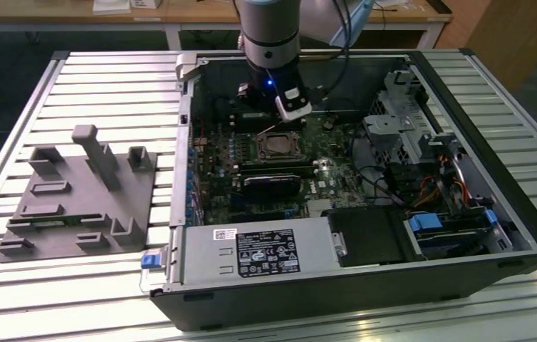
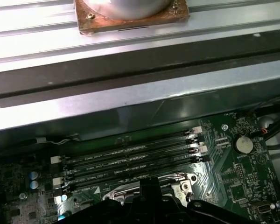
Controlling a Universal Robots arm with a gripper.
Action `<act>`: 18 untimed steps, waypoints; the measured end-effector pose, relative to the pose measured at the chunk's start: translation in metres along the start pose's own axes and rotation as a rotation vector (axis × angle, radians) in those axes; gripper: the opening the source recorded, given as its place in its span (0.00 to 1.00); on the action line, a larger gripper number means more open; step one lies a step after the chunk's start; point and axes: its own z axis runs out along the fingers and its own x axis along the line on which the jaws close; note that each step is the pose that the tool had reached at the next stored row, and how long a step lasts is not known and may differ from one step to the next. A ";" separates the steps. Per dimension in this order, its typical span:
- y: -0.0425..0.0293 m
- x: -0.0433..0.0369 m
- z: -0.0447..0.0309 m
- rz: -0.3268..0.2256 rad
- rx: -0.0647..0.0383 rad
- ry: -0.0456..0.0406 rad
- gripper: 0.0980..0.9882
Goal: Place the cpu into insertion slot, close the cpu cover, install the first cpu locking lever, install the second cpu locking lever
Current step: 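Install the first cpu locking lever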
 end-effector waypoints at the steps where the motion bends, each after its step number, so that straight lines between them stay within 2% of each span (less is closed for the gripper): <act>1: 0.0001 -0.0005 0.0007 0.005 0.000 -0.0012 0.01; 9: 0.0016 -0.0038 0.0054 0.058 0.005 -0.0145 0.01; 13: 0.0054 -0.0032 0.0090 0.074 0.006 -0.0187 0.01; 16: 0.0103 -0.0018 0.0114 0.078 0.012 -0.0211 0.01; 18: 0.0132 -0.0011 0.0125 0.079 0.019 -0.0234 0.01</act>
